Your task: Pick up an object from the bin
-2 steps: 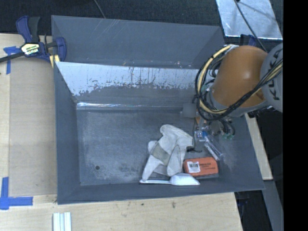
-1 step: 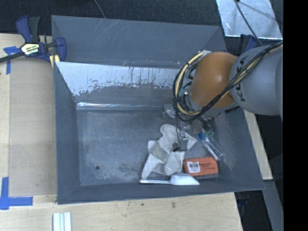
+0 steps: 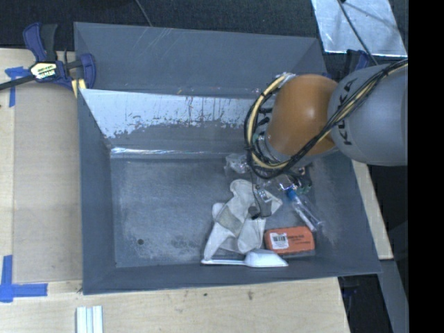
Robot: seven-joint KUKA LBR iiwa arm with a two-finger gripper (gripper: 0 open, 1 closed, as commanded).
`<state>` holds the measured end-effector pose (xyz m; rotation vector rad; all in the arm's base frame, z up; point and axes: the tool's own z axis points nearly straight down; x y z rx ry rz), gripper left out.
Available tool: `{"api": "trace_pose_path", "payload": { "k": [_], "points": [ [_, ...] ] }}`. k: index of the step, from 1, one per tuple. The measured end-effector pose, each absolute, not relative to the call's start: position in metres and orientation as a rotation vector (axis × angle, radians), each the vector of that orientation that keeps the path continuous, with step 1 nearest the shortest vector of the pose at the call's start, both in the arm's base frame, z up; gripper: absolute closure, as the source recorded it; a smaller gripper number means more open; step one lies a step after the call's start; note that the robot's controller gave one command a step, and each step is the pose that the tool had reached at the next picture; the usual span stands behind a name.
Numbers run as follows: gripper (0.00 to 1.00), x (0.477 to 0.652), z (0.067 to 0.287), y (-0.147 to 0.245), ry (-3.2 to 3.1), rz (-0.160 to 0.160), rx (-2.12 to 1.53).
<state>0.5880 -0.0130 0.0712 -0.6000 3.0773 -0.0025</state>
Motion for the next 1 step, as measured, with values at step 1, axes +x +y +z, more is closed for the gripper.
{"api": "trace_pose_path", "payload": {
  "k": [1],
  "points": [
    [0.00, 0.5888, 0.0705, -0.0212, 3.108, 0.000, -0.408]
  ]
}}
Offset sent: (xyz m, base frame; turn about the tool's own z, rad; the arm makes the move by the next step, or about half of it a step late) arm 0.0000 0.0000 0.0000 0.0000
